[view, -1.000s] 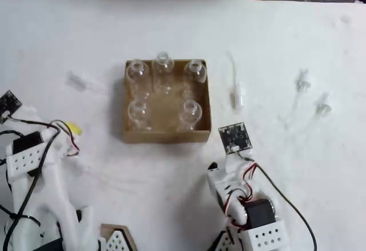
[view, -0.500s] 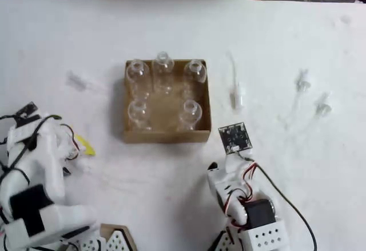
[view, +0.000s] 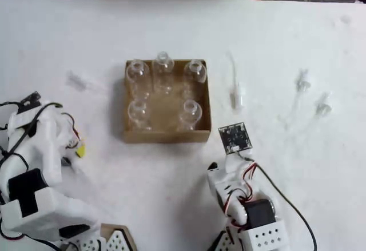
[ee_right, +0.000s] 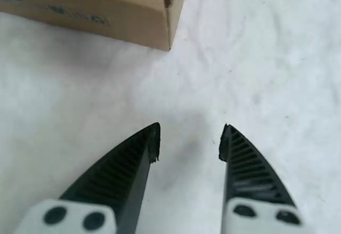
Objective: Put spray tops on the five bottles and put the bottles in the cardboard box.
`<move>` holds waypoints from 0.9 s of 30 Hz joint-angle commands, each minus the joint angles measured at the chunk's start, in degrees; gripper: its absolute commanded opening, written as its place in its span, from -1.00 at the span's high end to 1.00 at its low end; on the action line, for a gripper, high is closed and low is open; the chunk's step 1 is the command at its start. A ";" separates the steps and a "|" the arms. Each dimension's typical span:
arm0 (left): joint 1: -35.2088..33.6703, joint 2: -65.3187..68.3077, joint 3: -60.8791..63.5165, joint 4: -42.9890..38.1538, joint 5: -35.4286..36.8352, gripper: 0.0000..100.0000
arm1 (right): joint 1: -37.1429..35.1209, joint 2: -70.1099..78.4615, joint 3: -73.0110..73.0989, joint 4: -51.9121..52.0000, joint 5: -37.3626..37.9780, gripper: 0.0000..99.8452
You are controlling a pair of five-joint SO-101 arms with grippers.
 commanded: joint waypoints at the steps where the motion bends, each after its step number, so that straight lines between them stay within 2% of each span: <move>1: -0.92 -0.13 -1.41 -0.26 -0.44 0.96 | 0.92 -0.31 0.53 0.40 0.26 0.67; 7: 0.13 -0.13 -6.77 0.26 -0.44 0.96 | 0.92 -0.31 0.53 0.40 0.35 0.67; 10: 0.31 -0.13 -9.85 2.99 -0.44 0.96 | 0.92 -0.31 0.53 0.40 0.44 0.67; 15: 0.31 -0.13 -20.22 14.24 -0.09 0.95 | 0.92 -0.31 0.53 0.40 0.53 0.67; 23: 0.31 -0.13 -43.96 32.18 -0.35 0.95 | 1.01 -0.31 0.53 0.40 0.62 0.67; 27: 0.22 -0.13 -53.71 36.57 -0.44 0.96 | 1.01 -0.31 0.53 0.40 0.62 0.67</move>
